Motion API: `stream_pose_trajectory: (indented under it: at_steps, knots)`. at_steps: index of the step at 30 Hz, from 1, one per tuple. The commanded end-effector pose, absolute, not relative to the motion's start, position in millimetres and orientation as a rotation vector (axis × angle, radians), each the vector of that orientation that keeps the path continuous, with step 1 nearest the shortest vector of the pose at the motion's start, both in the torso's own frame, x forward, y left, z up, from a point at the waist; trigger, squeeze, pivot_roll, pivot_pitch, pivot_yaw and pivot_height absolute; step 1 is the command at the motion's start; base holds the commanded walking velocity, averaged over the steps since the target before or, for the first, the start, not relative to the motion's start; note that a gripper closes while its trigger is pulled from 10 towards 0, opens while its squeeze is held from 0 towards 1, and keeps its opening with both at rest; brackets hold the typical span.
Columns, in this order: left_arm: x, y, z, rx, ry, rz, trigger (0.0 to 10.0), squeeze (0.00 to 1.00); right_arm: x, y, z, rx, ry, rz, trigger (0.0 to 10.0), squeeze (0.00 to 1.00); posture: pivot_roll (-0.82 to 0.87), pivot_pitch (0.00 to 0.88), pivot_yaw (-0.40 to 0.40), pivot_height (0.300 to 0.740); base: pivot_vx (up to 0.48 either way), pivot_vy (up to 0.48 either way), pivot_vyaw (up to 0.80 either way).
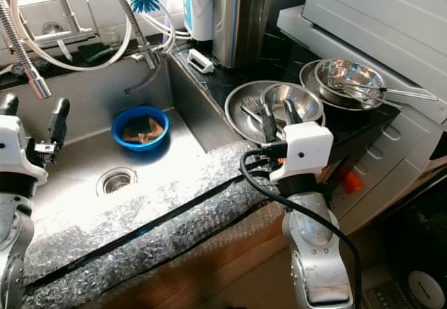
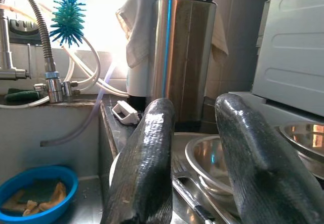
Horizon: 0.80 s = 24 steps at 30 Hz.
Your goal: Kitchen organization
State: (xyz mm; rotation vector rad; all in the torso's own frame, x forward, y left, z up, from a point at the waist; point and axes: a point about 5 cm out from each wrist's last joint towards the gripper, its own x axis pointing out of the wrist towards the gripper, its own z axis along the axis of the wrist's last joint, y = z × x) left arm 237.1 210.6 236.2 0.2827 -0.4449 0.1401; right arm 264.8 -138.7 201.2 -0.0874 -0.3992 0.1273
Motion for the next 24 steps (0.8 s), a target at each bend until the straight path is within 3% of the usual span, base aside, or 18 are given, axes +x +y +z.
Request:
stream_pose_trajectory:
  at_steps: [1, 8, 24]
  knots:
    - [237.9, 208.7, 236.2, 0.290, -0.453, 0.145, 10.0, 0.00, 265.3, -140.2, 202.4, -0.097, -0.403, 0.123, 10.0, 0.00, 0.02, 0.107, -0.004, 0.740, 0.000, 0.000, 0.00]
    - [237.3, 209.3, 234.7, 0.281, -0.453, 0.149, 10.0, 0.00, 265.7, -140.5, 201.9, -0.099, -0.399, 0.124, 10.0, 0.00, 0.03, 0.108, -0.005, 0.740, 0.000, -0.264, 0.00]
    - [239.3, 207.3, 232.3, 0.236, -0.458, 0.141, 10.0, 0.00, 265.9, -140.9, 201.9, -0.102, -0.398, 0.125, 10.0, 0.00, 0.02, 0.106, -0.010, 0.740, 0.000, 0.000, 0.00]
